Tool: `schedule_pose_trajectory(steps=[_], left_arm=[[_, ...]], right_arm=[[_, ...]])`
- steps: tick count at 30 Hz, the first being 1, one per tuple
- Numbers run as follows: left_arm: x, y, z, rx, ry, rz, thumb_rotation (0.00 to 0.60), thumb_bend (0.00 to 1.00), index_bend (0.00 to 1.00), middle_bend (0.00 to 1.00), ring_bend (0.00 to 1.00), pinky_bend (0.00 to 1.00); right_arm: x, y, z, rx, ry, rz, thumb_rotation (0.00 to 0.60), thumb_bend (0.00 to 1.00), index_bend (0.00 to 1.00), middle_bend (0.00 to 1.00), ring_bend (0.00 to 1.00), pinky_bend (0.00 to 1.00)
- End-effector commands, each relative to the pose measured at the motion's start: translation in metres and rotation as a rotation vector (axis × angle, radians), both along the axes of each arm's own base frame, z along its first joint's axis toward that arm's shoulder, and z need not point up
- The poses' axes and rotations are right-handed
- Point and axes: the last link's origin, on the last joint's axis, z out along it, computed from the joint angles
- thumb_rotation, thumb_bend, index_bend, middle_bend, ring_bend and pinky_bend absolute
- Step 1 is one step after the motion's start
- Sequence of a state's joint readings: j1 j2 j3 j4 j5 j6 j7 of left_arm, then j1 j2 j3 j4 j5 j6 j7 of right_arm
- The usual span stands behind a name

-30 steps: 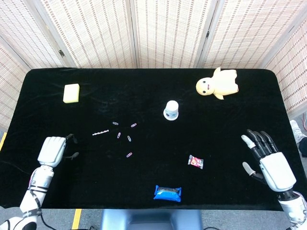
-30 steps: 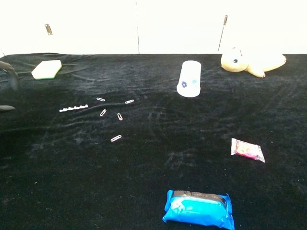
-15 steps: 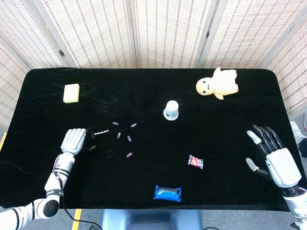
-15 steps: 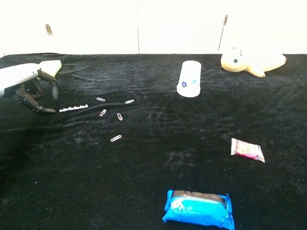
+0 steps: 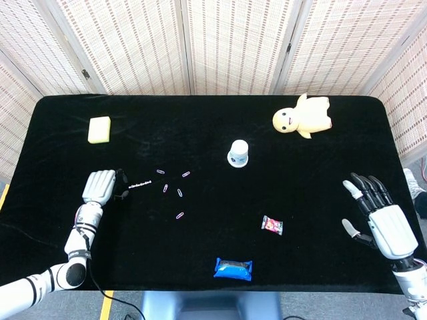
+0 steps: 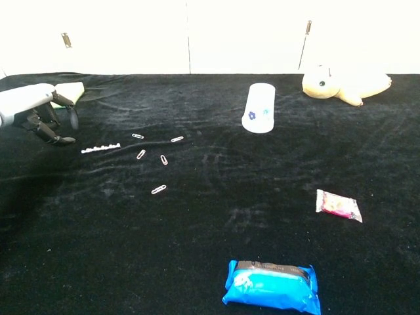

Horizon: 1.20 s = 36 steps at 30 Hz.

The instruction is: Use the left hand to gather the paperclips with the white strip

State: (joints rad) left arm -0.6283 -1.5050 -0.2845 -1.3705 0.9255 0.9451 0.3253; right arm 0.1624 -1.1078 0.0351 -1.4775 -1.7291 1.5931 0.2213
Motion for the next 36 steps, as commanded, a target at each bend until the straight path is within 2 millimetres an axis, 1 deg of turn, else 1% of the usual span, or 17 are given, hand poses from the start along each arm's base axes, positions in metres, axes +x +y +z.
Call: schedule_pose_trajectory(steps=[1, 4, 10, 16, 28, 36], left_arm=[[-0.003, 0.006, -0.007, -0.006, 0.001, 0.012, 0.600, 0.35, 0.49, 1.00, 1.00, 1.00], [-0.005, 0.013, -0.013, -0.021, -0.008, 0.025, 0.600, 0.35, 0.49, 1.00, 1.00, 1.00], [-0.006, 0.018, -0.028, -0.050, 0.004, 0.031, 0.600, 0.34, 0.50, 1.00, 1.00, 1.00], [0.000, 0.023, -0.039, -0.071, -0.018, 0.026, 0.600, 0.33, 0.50, 1.00, 1.00, 1.00], [-0.003, 0.029, -0.045, -0.090, -0.012, 0.040, 0.600, 0.33, 0.51, 1.00, 1.00, 1.00], [-0.003, 0.037, -0.049, -0.096, -0.007, 0.052, 0.600, 0.33, 0.52, 1.00, 1.00, 1.00]], right_arm=[[-0.001, 0.001, 0.001, 0.008, -0.001, -0.006, 0.600, 0.36, 0.01, 0.00, 0.00, 0.00], [-0.001, 0.001, 0.004, -0.002, -0.008, -0.008, 0.600, 0.36, 0.01, 0.00, 0.00, 0.00], [-0.004, 0.001, 0.006, 0.008, -0.023, -0.019, 0.600, 0.36, 0.01, 0.00, 0.00, 0.00], [-0.005, 0.000, 0.007, 0.007, -0.023, -0.028, 0.600, 0.36, 0.01, 0.00, 0.00, 0.00], [-0.008, -0.002, 0.008, 0.010, -0.020, -0.049, 0.600, 0.36, 0.01, 0.00, 0.00, 0.00], [-0.009, -0.001, 0.010, -0.003, -0.022, -0.057, 0.600, 0.36, 0.01, 0.00, 0.00, 0.00]])
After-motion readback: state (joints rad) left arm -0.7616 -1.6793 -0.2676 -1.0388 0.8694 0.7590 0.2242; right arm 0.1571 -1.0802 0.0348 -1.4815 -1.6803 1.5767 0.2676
